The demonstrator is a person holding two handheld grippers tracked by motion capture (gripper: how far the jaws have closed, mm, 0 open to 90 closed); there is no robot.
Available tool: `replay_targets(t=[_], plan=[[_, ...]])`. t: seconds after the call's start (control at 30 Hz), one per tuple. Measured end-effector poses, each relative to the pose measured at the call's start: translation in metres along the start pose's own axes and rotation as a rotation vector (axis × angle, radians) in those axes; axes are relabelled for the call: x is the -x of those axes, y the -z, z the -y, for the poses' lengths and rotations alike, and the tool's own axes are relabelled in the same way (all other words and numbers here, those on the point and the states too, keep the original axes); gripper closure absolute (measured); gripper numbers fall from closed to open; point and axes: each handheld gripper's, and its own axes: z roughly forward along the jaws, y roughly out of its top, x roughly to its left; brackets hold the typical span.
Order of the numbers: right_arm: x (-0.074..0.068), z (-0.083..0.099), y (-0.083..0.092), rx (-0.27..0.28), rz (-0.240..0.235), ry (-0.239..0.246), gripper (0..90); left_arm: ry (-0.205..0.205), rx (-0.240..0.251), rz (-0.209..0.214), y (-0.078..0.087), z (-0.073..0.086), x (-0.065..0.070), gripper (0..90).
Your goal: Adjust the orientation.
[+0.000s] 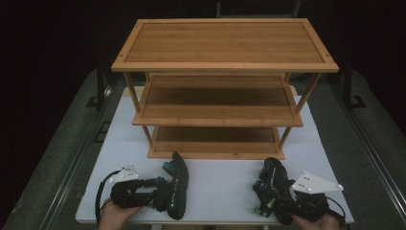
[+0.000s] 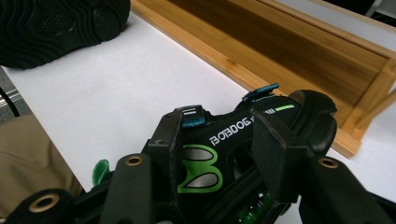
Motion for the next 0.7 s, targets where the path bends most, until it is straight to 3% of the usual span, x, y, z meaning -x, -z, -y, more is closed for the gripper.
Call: replay_targets(t=[0.47, 0.6, 0.7], plan=[[0.014, 0.007, 0.014, 0.008, 0.010, -0.056, 52.6, -0.049, 0.051, 0.023, -0.009, -0.024, 0.019, 49.6], [0.018, 0.010, 0.018, 0.012, 0.014, -0.070, 52.6, -0.044, 0.049, 0.034, -0.010, -0.028, 0.021, 49.4], [0.020, 0.012, 0.020, 0.014, 0.016, -0.084, 52.7, -0.009, 0.056, 0.068, -0.010, -0.029, 0.019, 48.2]])
